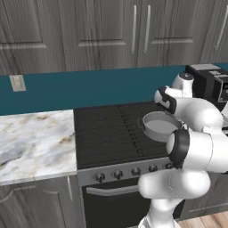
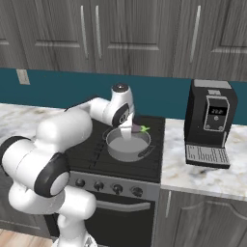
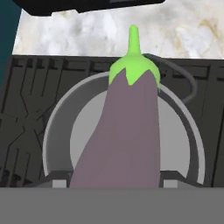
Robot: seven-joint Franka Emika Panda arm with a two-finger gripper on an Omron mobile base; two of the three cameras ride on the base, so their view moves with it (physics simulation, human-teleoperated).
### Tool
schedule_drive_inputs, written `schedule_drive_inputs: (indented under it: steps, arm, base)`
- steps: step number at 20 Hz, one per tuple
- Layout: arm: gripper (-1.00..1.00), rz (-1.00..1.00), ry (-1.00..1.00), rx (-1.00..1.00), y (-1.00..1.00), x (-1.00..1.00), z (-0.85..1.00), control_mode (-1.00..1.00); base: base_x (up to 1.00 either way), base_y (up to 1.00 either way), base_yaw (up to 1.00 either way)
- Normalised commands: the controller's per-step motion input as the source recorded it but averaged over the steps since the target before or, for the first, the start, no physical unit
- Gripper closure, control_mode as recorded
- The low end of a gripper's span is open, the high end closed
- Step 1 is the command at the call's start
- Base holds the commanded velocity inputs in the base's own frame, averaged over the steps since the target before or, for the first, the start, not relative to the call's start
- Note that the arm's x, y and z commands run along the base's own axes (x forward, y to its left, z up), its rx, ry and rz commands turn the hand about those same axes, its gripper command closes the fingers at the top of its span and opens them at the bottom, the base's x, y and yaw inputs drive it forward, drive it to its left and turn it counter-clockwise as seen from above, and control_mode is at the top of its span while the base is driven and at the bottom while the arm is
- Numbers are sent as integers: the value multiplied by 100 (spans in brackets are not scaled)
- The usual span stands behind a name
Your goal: Turn on the burner for the pot on the stove. Wait thirty seconds for the pot to heat up. Then add the eggplant to the pot.
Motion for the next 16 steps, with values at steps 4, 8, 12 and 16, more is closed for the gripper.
schedule_drive_inputs:
  steps: [4, 8, 12, 16]
  arm:
    - [100, 0, 12, 0, 12, 41, -3, -100]
    - [100, 0, 8, 0, 1, 19, -15, -100]
    - [100, 0, 5, 0, 0, 1, -4, -100]
    - [100, 0, 5, 0, 0, 0, -13, -100]
  base:
    - [0, 0, 0]
    - [0, 0, 0]
    - [0, 0, 0]
    - [0, 0, 0]
